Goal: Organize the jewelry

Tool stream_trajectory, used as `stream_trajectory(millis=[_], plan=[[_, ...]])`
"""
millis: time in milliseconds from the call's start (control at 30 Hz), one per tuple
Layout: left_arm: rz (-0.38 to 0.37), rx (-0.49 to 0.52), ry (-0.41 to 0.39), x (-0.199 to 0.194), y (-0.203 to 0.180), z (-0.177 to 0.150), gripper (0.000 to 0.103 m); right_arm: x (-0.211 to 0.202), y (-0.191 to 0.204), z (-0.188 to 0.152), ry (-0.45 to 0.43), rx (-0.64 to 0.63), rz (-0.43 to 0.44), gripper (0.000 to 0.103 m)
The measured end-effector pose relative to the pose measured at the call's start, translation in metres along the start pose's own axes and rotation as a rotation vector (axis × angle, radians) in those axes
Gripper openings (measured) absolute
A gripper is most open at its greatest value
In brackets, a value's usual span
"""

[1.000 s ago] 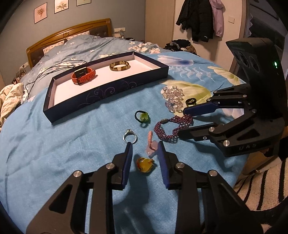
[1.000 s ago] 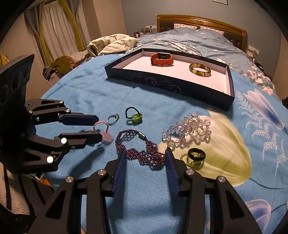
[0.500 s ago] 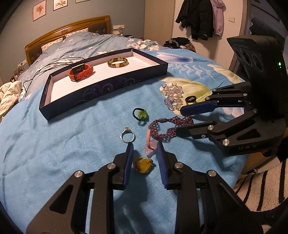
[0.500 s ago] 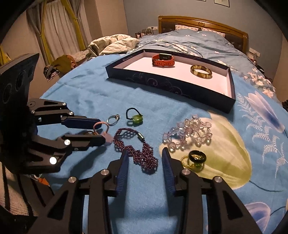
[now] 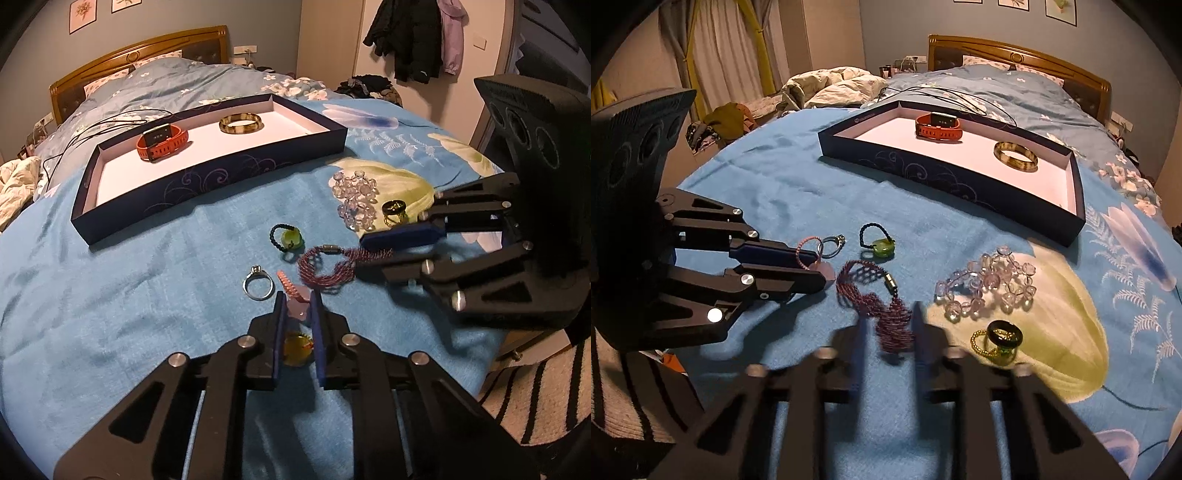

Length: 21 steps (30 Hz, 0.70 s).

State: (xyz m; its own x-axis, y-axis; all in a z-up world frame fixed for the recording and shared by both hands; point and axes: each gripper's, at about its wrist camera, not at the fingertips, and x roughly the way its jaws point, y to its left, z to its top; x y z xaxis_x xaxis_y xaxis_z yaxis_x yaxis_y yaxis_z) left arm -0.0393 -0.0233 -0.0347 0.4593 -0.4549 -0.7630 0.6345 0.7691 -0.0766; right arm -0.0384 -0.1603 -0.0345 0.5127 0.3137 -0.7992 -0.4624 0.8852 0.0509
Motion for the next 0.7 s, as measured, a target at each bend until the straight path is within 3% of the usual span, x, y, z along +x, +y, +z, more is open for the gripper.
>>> stream_trajectory(millis=[400,700], plan=[[0.025,-0.022,-0.095,-0.023,0.017,0.025,0.013,-0.024,-0.016,0.023,-0.083,0.048,0.044,0.009],[0.136,-0.026,-0.161,-0.027,0.036,0.065,0.013,-0.043,-0.04,0.062,-0.193,0.052,-0.01,0.009]])
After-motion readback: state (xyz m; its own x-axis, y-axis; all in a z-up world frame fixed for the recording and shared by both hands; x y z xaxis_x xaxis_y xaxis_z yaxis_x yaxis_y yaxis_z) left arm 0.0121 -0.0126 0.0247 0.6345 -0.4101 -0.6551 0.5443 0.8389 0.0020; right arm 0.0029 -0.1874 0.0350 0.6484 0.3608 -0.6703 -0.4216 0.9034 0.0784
